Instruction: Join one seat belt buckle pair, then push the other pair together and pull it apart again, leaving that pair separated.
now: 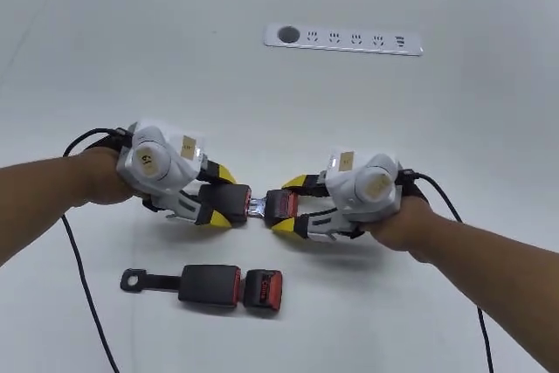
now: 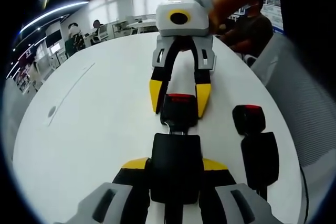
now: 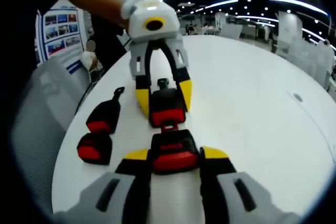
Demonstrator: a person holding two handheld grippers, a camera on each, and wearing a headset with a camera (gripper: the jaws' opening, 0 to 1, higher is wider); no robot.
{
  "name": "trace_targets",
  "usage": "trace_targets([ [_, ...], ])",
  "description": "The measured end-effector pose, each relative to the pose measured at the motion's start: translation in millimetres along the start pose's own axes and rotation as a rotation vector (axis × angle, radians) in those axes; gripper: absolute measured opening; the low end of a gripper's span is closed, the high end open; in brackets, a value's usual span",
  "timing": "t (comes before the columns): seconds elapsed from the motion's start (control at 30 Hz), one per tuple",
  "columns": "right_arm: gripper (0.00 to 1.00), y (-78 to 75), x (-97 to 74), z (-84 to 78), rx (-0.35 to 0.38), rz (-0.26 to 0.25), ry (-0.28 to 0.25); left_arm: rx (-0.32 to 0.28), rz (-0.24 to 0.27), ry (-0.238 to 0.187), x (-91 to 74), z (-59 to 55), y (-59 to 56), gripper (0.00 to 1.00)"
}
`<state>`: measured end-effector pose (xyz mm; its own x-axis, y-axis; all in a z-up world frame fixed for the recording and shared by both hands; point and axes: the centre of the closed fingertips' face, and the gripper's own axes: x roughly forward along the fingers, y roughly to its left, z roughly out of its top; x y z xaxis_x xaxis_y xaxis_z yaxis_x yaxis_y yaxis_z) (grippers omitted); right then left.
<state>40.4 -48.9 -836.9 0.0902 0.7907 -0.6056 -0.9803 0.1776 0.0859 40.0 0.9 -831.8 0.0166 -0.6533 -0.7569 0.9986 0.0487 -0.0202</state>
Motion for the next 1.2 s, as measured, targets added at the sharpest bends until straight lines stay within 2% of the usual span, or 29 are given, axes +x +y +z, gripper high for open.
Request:
trace_targets([
  [0.43,0.36,-0.7,-14.8,-12.1,0.0,-0.017,0.002,-0.014,-0.006,-0.003,0.5,0.4,1.8,0.37],
  [0.73,0.36,-4.0,-35.4,-25.2,0.006,-0.028,-0.001,-0.021,-0.006,-0.011,0.8,1.4,0.9,0.37],
  [1.2,0.36,-6.9,-58.5,-44.0,0.018,-0.044,0.002,-0.032,-0.003,-0.015,1.5,1.7,0.4,0.37],
])
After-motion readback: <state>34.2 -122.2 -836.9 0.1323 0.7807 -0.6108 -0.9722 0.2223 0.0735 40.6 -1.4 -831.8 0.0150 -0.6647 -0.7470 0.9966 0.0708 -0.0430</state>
